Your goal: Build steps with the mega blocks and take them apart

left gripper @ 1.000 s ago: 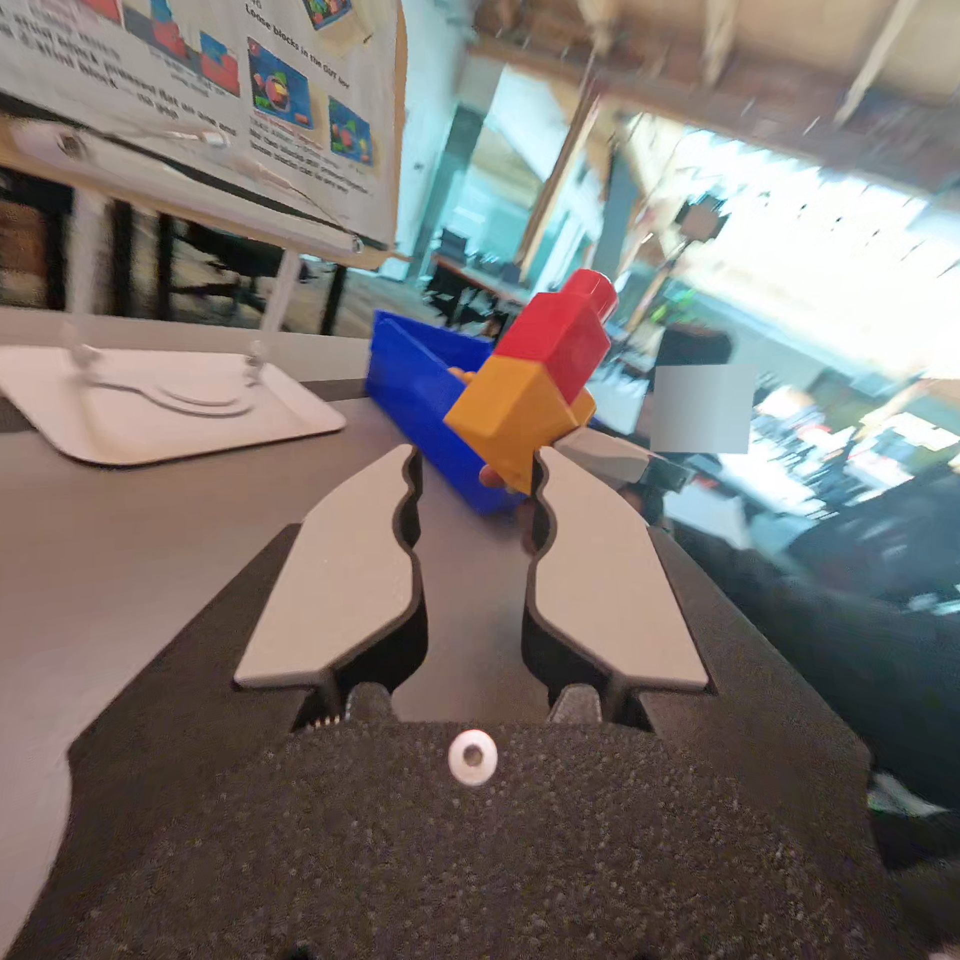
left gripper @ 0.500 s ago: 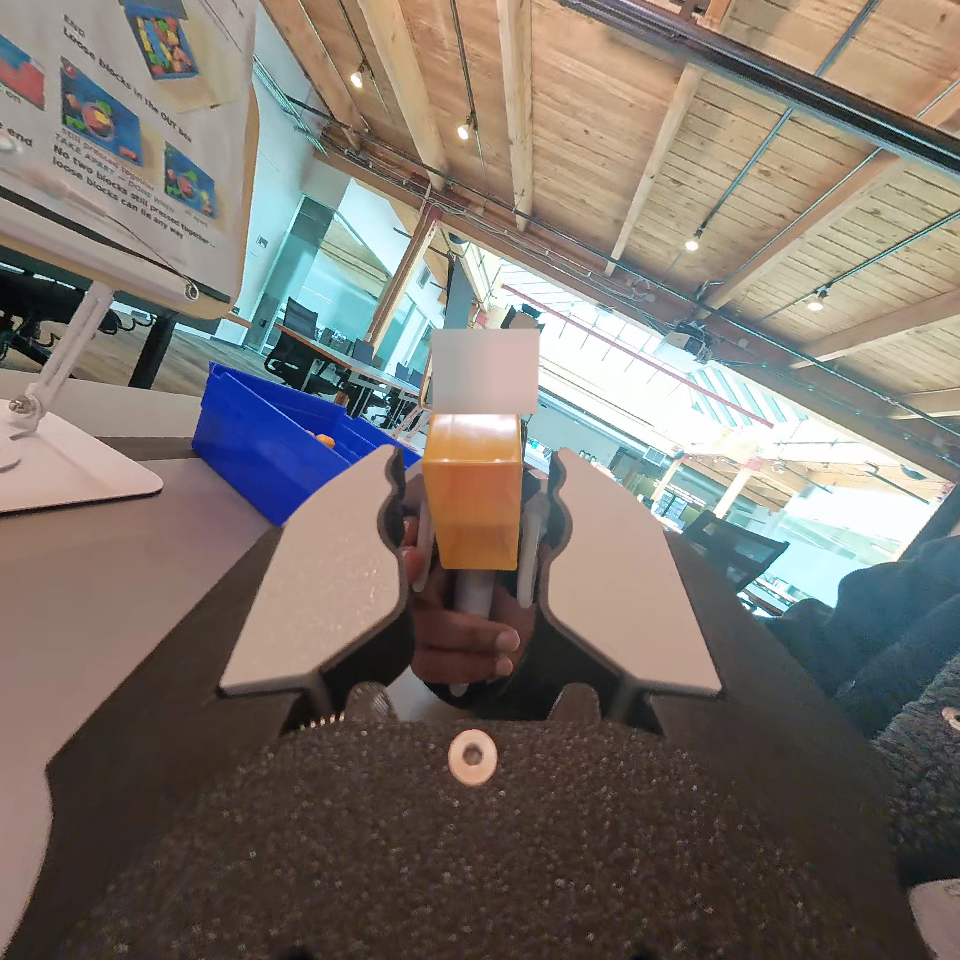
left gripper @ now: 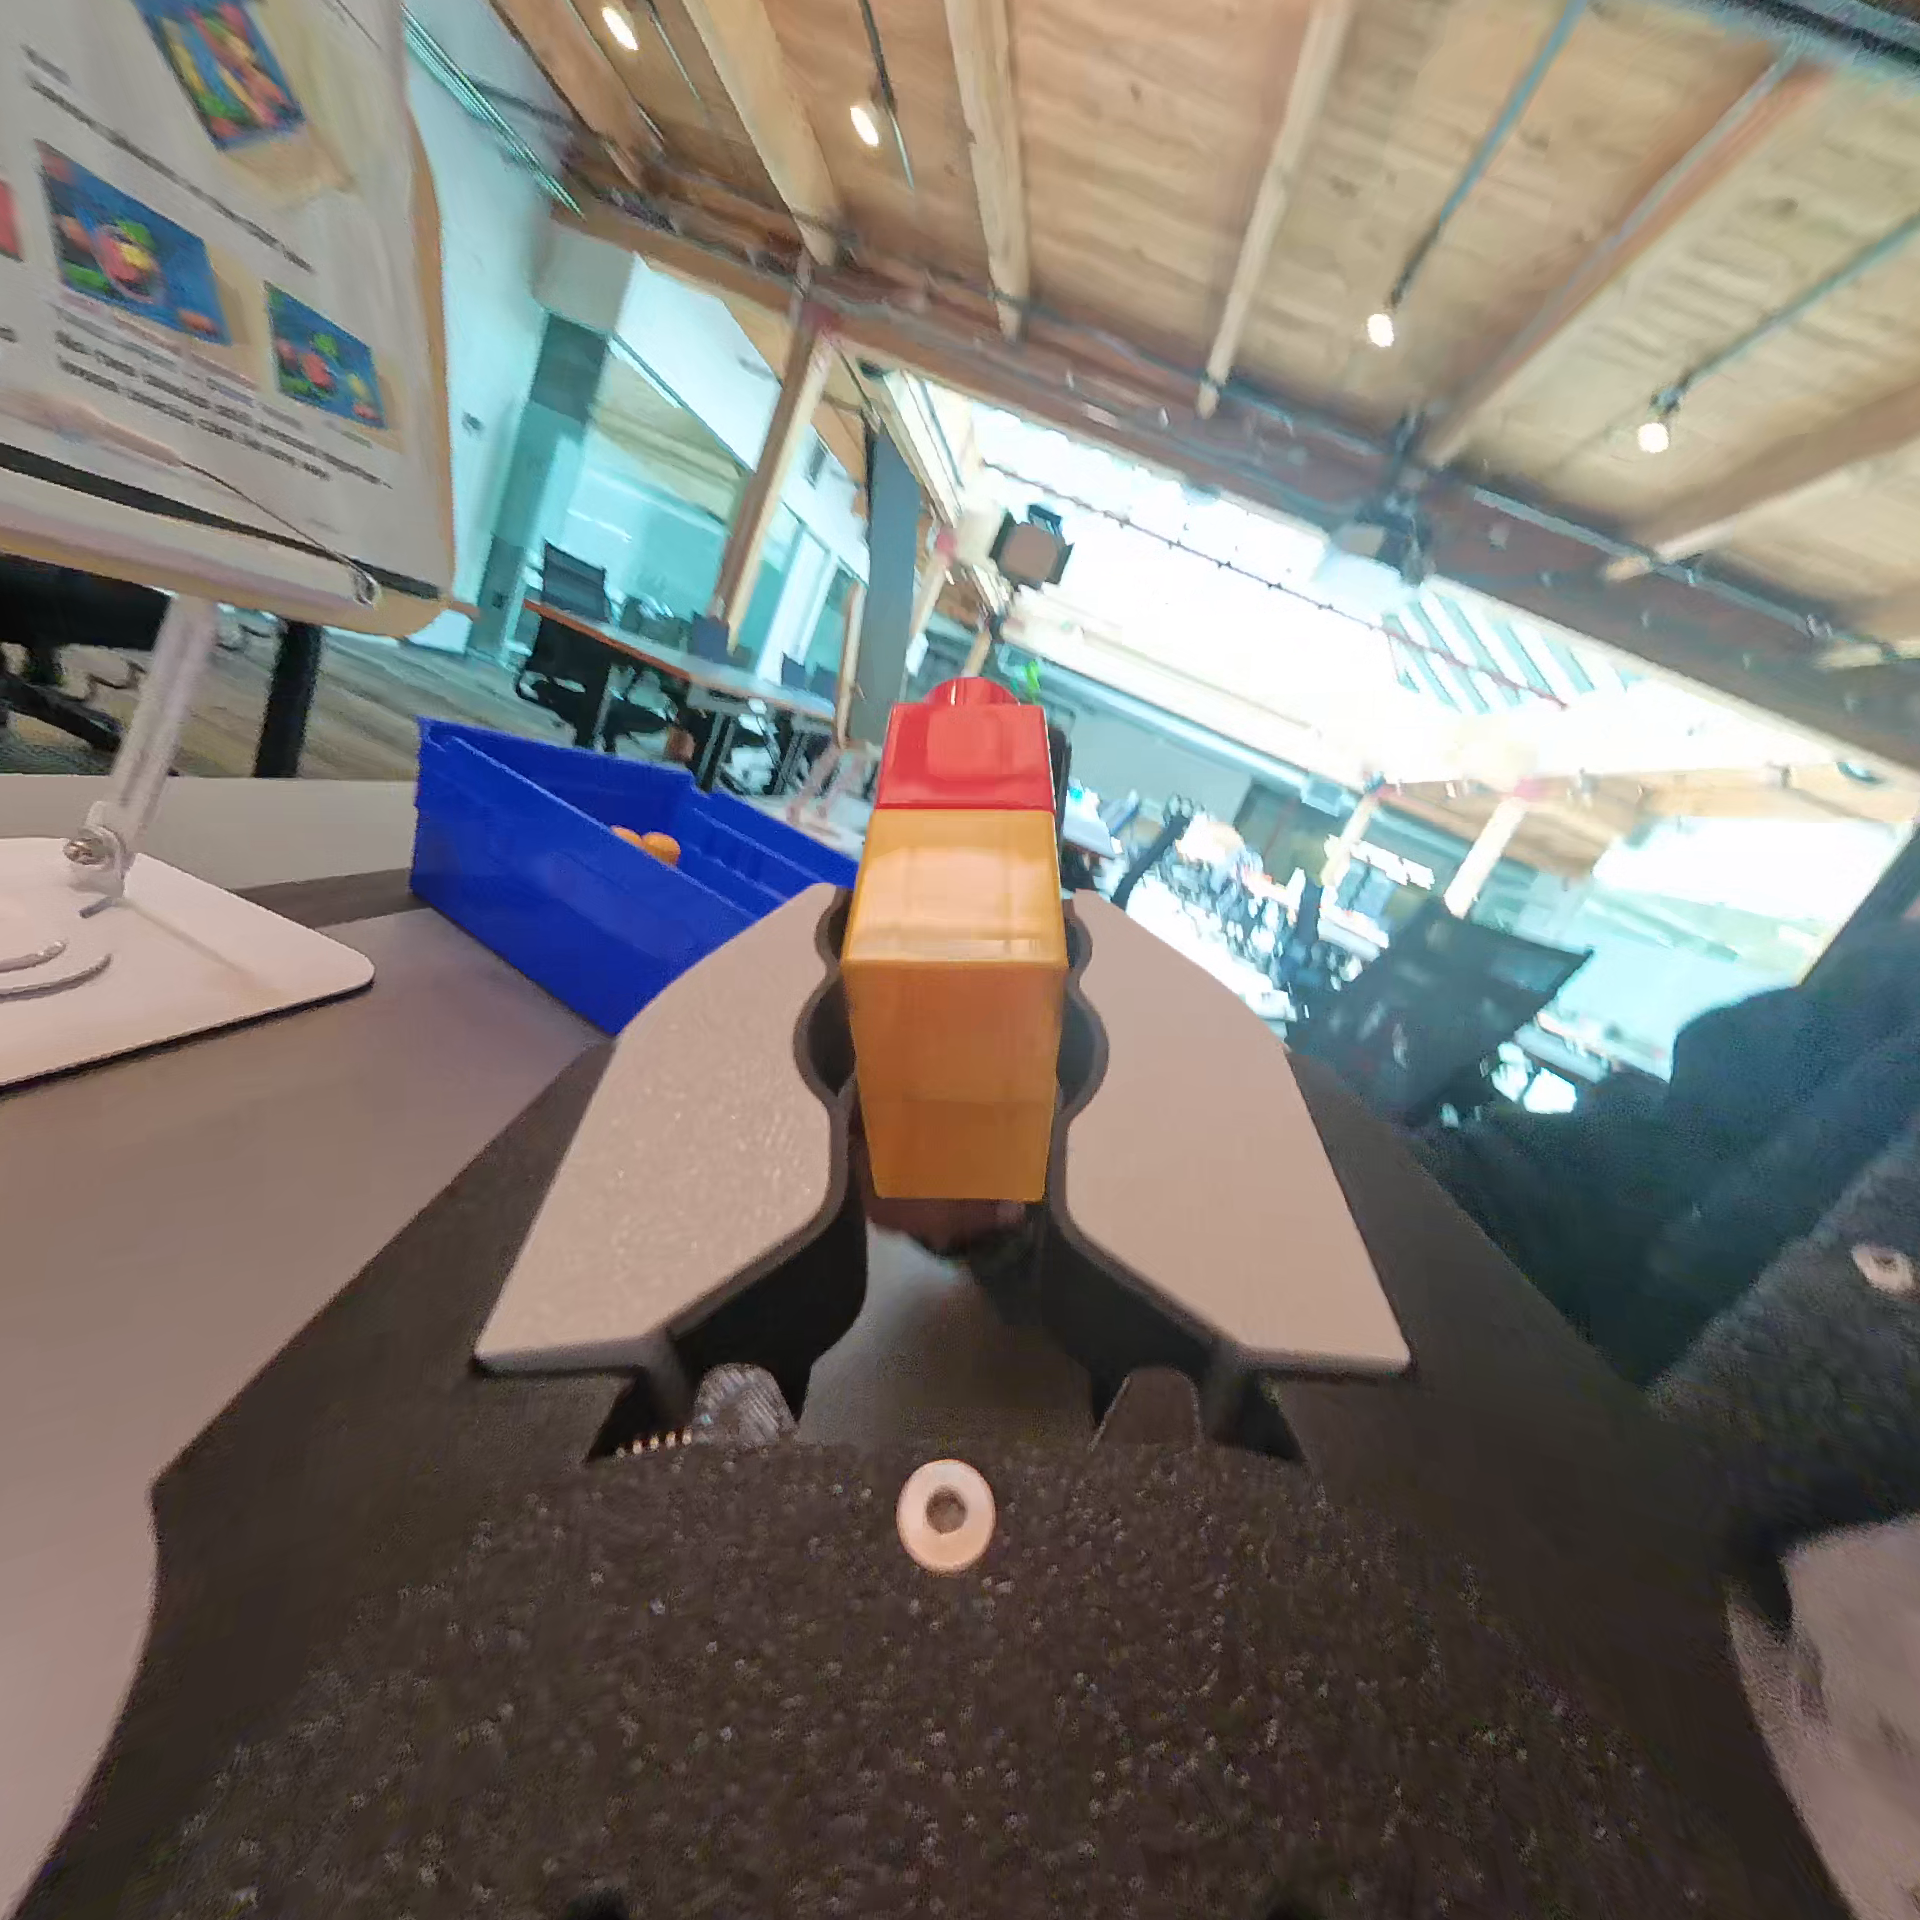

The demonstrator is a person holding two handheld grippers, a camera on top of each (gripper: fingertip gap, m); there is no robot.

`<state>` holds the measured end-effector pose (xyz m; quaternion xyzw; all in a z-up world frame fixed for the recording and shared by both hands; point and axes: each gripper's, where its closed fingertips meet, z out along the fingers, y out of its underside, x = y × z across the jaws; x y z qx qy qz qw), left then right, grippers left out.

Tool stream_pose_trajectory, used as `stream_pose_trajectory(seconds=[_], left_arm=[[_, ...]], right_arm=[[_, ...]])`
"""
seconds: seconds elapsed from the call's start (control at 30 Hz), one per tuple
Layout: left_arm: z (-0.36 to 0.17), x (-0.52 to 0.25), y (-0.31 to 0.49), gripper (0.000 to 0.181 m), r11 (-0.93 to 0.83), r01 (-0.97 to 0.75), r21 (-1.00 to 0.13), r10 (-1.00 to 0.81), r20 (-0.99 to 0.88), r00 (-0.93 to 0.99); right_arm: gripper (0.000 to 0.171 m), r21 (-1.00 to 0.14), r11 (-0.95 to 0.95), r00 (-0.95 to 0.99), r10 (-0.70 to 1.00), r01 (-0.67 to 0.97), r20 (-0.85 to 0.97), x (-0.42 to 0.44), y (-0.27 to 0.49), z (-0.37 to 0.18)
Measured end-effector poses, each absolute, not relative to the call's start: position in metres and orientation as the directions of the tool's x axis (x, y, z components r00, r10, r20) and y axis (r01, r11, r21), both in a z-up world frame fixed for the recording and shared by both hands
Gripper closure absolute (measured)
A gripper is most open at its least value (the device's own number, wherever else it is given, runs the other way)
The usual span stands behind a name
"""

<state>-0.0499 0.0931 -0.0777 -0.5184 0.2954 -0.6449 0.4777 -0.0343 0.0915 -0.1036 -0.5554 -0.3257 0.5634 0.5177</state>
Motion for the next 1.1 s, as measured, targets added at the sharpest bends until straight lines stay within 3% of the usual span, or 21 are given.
stream_pose_trajectory(seconds=[0.33, 0.53, 1.1], left_arm=[[-0.118, -0.043, 0.075, 0.144, -0.218, 0.009, -0.976, -0.975, 0.217, -0.034], [-0.121, -0.036, 0.067, 0.144, -0.217, -0.006, -0.976, -0.974, 0.217, -0.059], [-0.123, -0.036, 0.063, 0.144, -0.179, -0.038, -0.983, -0.981, 0.181, -0.070]], right_arm=[[0.125, -0.984, -0.176, 0.135, 0.974, -0.041, -0.180, 0.005, 0.080, -0.103], [0.139, -0.986, -0.165, 0.062, 0.985, 0.017, -0.163, -0.008, 0.065, -0.113], [0.140, -0.984, -0.154, 0.048, 0.988, 0.095, -0.150, -0.006, 0.060, -0.118]])
